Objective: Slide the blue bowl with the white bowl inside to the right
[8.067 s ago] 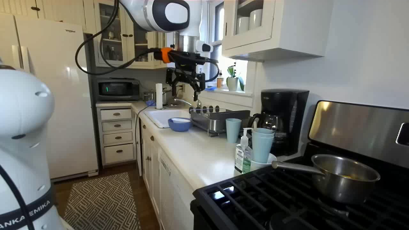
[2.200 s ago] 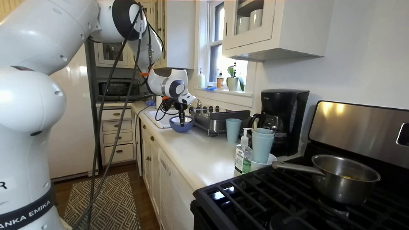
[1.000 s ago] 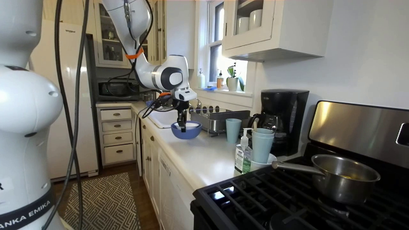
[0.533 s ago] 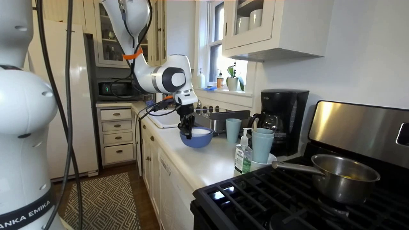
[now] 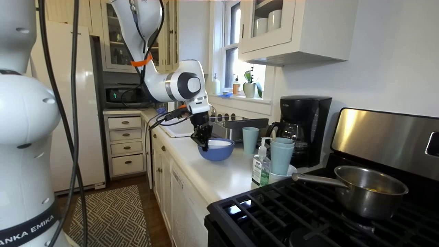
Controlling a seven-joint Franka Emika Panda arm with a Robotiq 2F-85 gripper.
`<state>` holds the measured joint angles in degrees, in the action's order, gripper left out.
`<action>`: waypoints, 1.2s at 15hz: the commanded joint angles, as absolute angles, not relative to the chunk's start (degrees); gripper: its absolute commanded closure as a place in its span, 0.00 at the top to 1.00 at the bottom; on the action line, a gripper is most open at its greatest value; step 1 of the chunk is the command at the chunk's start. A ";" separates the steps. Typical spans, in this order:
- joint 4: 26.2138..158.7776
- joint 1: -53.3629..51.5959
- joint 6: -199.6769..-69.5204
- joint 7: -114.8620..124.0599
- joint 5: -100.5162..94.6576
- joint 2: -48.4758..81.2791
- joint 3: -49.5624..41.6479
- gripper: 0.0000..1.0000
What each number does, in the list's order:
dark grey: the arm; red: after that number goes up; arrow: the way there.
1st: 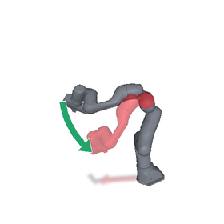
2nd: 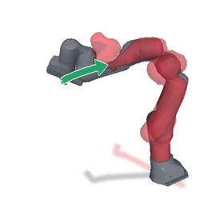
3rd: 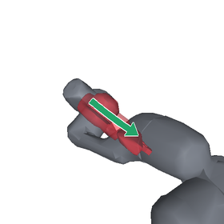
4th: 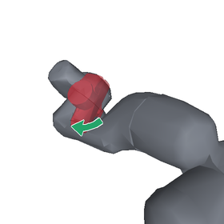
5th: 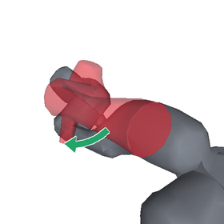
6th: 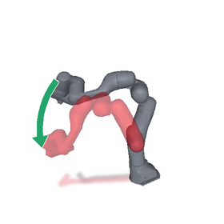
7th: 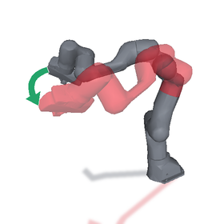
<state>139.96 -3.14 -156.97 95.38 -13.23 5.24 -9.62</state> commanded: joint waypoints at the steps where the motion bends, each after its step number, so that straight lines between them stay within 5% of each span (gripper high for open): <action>1: 138.97 -2.38 -157.61 99.20 -15.67 6.14 -9.04 0.01; 5: 137.56 -2.53 -158.00 98.16 -14.07 8.00 -8.64 0.01; 6: 137.16 -2.61 -157.94 98.13 -14.02 8.41 -8.72 0.30; 8: 136.46 -2.78 -157.97 98.01 -14.03 8.85 -8.91 0.36; 16: 139.18 -4.02 -158.47 84.67 -14.15 -0.48 -4.44 0.92; 18: 139.72 -4.05 -153.90 78.46 -12.80 -4.66 -2.26 1.00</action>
<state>137.09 -4.05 -159.17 85.59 -13.25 2.81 -4.75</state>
